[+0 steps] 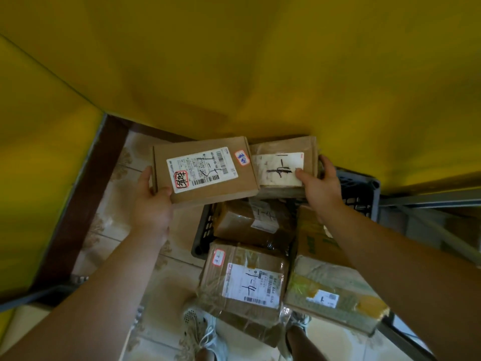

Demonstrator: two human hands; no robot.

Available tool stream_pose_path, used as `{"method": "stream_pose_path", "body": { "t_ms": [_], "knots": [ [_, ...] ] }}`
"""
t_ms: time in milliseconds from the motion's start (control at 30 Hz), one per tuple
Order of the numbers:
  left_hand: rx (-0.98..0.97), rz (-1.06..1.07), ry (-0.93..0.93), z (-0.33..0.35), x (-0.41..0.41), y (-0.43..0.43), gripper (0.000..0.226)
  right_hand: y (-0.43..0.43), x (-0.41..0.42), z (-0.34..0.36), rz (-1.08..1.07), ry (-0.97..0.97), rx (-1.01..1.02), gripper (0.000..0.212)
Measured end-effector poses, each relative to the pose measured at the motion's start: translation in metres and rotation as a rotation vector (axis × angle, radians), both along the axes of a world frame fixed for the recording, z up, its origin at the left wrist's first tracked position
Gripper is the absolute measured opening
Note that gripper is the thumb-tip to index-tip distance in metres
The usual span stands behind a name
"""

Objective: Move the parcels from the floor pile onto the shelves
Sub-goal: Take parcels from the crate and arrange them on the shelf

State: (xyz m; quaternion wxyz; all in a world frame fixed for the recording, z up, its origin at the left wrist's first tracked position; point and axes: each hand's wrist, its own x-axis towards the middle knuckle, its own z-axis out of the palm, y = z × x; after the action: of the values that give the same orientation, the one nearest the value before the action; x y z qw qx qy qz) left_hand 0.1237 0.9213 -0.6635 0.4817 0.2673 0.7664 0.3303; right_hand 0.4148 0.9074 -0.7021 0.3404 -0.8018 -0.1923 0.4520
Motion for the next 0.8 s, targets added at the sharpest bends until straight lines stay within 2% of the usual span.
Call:
{"method": "stream_pose_path", "body": {
  "t_ms": [200,367,500,633,800],
  "knots": [
    [0.111,-0.151,-0.04,0.085,-0.009,0.001,0.055,-0.023,0.003,0.104,0.047,-0.059,0.073,0.083],
    [0.224,-0.122,-0.085,0.179,-0.029,-0.002,0.043,-0.054,-0.01,0.211,0.038,-0.123,0.111,0.093],
    [0.28,-0.082,-0.133,0.241,-0.062,-0.01,0.041,-0.089,-0.033,0.292,0.06,-0.165,0.192,0.078],
    [0.377,-0.041,-0.195,0.306,-0.089,-0.036,0.045,-0.126,-0.049,0.361,0.208,-0.231,0.204,0.072],
    [0.373,0.109,-0.386,0.371,-0.099,-0.094,0.066,-0.172,-0.052,0.439,0.325,-0.198,0.283,0.068]
  ]
}}
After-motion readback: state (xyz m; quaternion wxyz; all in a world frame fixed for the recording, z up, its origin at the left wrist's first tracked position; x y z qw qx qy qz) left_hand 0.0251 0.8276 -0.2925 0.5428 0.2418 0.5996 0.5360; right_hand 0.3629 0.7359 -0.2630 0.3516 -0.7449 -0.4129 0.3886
